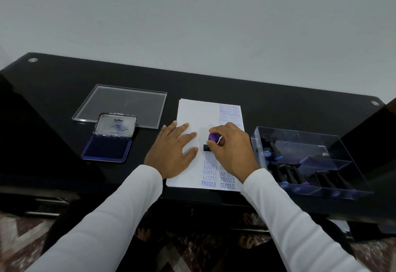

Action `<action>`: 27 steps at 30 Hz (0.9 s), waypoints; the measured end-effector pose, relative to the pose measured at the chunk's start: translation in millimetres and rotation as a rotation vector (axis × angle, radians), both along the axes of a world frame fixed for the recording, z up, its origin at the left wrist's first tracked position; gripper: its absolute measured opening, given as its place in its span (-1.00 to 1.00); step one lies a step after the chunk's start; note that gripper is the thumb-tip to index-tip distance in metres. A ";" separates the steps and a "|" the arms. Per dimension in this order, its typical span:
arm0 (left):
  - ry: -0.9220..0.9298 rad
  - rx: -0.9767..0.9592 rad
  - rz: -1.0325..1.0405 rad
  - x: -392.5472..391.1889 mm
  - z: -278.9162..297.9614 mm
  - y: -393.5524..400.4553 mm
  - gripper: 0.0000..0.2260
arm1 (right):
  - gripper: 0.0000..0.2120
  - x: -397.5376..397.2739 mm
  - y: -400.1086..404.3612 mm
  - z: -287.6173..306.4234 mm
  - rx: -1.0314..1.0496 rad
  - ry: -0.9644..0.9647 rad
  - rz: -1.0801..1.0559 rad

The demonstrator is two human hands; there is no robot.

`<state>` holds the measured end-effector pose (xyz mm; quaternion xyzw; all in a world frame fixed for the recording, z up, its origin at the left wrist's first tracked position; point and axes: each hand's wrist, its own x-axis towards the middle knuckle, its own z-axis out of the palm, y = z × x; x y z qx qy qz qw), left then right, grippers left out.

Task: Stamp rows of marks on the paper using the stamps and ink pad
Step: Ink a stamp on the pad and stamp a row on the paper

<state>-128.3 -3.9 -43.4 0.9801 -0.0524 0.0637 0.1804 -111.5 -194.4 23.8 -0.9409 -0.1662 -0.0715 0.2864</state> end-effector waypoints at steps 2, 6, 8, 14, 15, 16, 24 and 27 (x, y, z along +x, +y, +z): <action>-0.003 -0.004 0.001 -0.2 -0.3 0.1 -0.47 | -0.76 -0.5 -0.1 0.4 -0.001 0.003 0.003; -0.005 -0.011 0.006 -0.4 -0.9 0.1 -0.48 | -0.76 -0.8 0.6 0.4 0.002 0.001 -0.001; -0.003 -0.008 0.004 0.0 -1.3 0.5 -0.48 | -0.76 -0.9 0.9 0.1 0.004 -0.001 -0.005; -0.012 -0.016 0.003 -0.4 -0.5 0.3 -0.49 | -0.76 -1.3 -0.8 0.0 0.045 -0.016 -0.021; -0.016 -0.018 0.002 -0.8 -0.4 0.4 -0.49 | -0.76 -1.4 -1.7 0.5 0.071 -0.024 -0.035; -0.018 -0.022 0.000 -1.2 -0.2 0.5 -0.50 | -0.77 -1.3 -2.5 0.7 0.108 -0.036 -0.062; -0.023 -0.053 -0.010 -2.3 0.7 0.8 -0.51 | -0.85 3.6 -17.7 10.1 0.609 0.035 -0.375; -0.015 -0.055 -0.011 -2.6 1.6 1.2 -0.51 | -0.82 4.9 -20.5 8.4 0.678 0.081 -0.403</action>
